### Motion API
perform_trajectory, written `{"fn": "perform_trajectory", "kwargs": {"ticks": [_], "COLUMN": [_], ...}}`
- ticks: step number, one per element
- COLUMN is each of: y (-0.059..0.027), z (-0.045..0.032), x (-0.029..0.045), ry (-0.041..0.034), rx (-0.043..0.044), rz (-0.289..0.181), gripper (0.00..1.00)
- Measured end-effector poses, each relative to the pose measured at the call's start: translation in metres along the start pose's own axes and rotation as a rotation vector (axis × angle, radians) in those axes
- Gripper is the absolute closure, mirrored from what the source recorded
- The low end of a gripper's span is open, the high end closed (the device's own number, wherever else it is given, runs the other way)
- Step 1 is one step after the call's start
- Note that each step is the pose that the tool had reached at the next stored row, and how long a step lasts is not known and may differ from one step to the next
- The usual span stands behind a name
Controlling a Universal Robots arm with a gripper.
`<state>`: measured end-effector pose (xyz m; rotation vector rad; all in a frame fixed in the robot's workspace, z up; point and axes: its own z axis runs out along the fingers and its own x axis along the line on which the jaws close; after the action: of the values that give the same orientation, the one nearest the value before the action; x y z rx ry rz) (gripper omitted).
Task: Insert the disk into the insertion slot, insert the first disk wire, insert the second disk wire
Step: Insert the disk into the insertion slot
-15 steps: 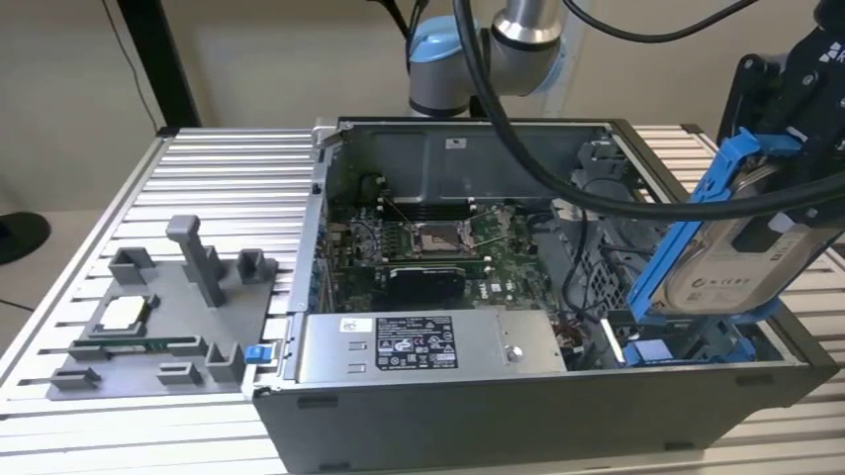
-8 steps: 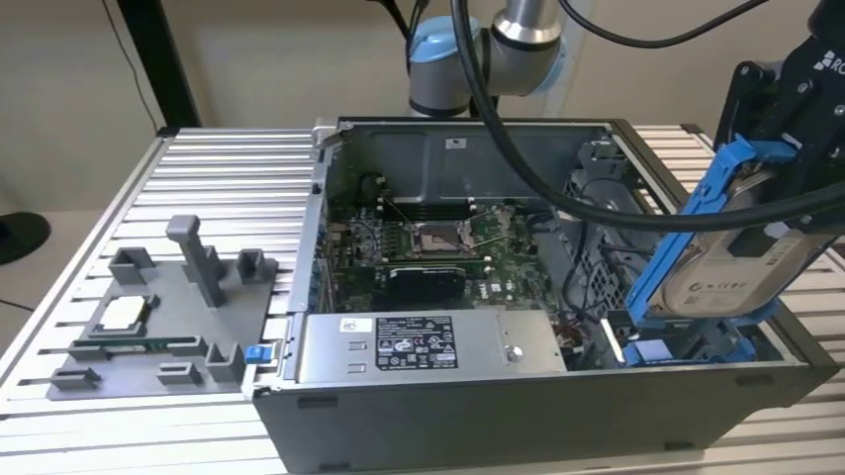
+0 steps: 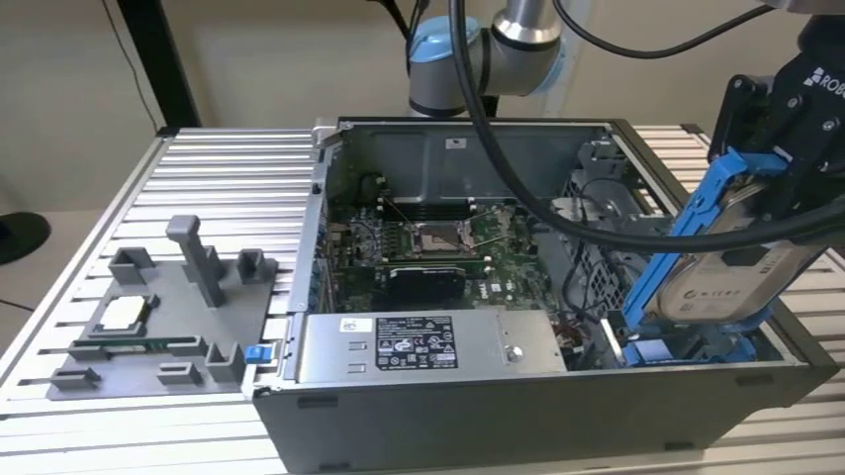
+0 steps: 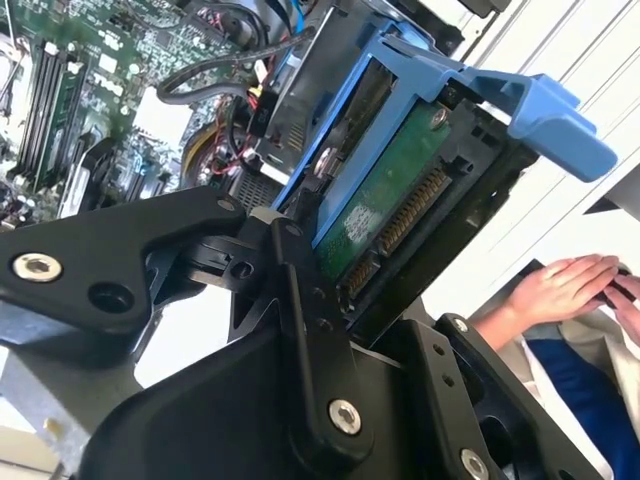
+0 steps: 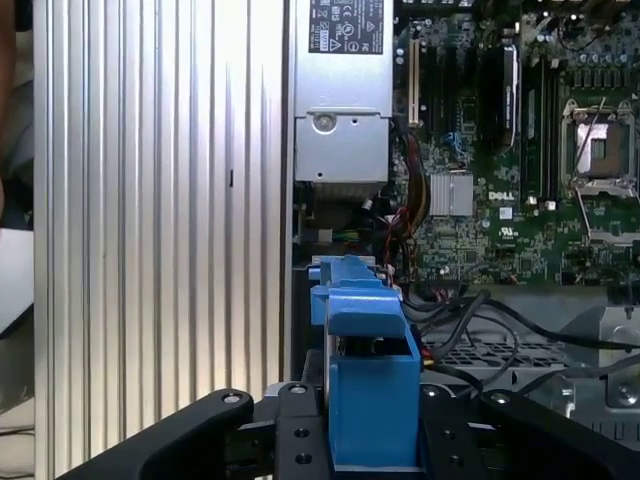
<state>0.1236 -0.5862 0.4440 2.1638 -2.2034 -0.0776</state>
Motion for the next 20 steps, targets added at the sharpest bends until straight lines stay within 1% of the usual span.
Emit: {"fn": "perform_trajectory", "kwargs": {"ticks": [6, 12, 15, 20], "y": [-0.0003, -0.0004, -0.0007, -0.0040], "z": [0.0039, 0.0059, 0.0084, 0.0119], "x": [0.0000, 0.0000, 0.0000, -0.0002], "ry": [0.0000, 0.0000, -0.0015, -0.0041], "rx": [0.0000, 0.0000, -0.0001, -0.0010], "rz": [0.000, 0.000, 0.000, 0.000], "gripper": [1.00, 1.00, 1.00, 1.00]}}
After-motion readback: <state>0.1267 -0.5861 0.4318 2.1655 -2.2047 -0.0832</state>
